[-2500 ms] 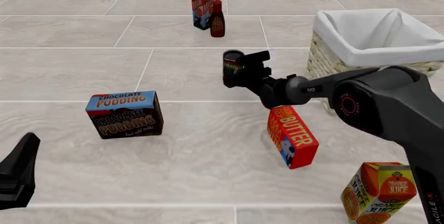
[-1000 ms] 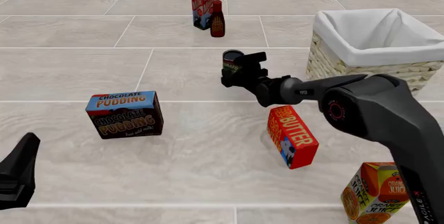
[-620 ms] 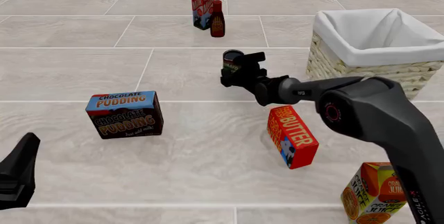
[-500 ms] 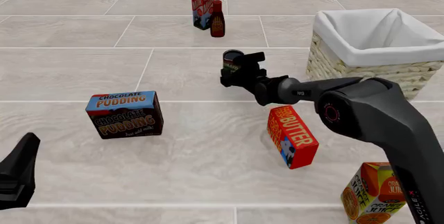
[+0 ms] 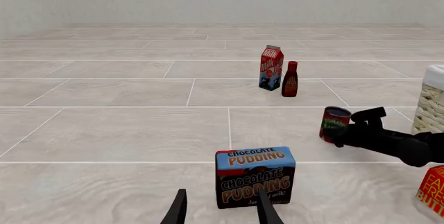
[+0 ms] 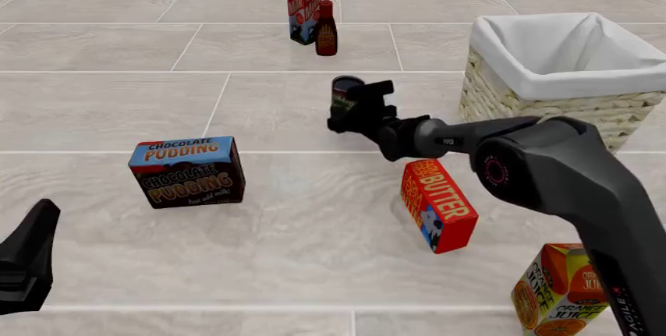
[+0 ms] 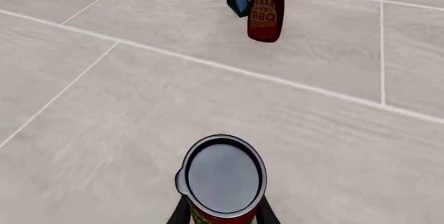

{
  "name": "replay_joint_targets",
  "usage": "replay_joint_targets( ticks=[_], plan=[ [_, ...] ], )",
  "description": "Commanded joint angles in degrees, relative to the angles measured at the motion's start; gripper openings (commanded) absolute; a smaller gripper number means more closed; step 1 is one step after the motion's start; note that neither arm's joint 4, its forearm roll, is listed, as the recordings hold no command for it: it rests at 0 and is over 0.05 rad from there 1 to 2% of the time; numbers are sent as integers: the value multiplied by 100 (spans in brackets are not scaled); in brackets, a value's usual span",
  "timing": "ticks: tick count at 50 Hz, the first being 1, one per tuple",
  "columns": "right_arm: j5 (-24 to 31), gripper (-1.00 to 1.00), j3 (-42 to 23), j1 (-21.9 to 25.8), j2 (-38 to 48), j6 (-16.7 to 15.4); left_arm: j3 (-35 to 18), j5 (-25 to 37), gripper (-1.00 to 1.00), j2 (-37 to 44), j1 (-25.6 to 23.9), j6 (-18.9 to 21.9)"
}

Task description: Pick the tomato sauce and place it in the basket.

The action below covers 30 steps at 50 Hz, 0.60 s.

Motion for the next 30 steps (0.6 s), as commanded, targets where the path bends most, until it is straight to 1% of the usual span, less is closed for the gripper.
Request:
replay_joint_targets(
  ticks=[1, 6, 8, 11, 12, 14, 30],
  plan=[
    [-182, -100, 452, 112, -290, 76, 0, 0, 100, 0, 0, 0],
    [-304, -100, 769, 138, -629, 9, 0, 0, 100, 0, 0, 0],
    [-295, -100, 793, 142, -671, 13, 0, 0, 100, 0, 0, 0],
    [-382, -100, 1007, 171, -888, -93, 0, 0, 100, 0, 0, 0],
    [-386, -100, 1062, 178, -963, -55, 0, 0, 100, 0, 0, 0],
    [-413, -100, 1142, 187, -1053, -91, 0, 0, 100, 0, 0, 0],
    [-444, -100, 1478, 260, -1474, -142, 0, 0, 100, 0, 0, 0]
  ],
)
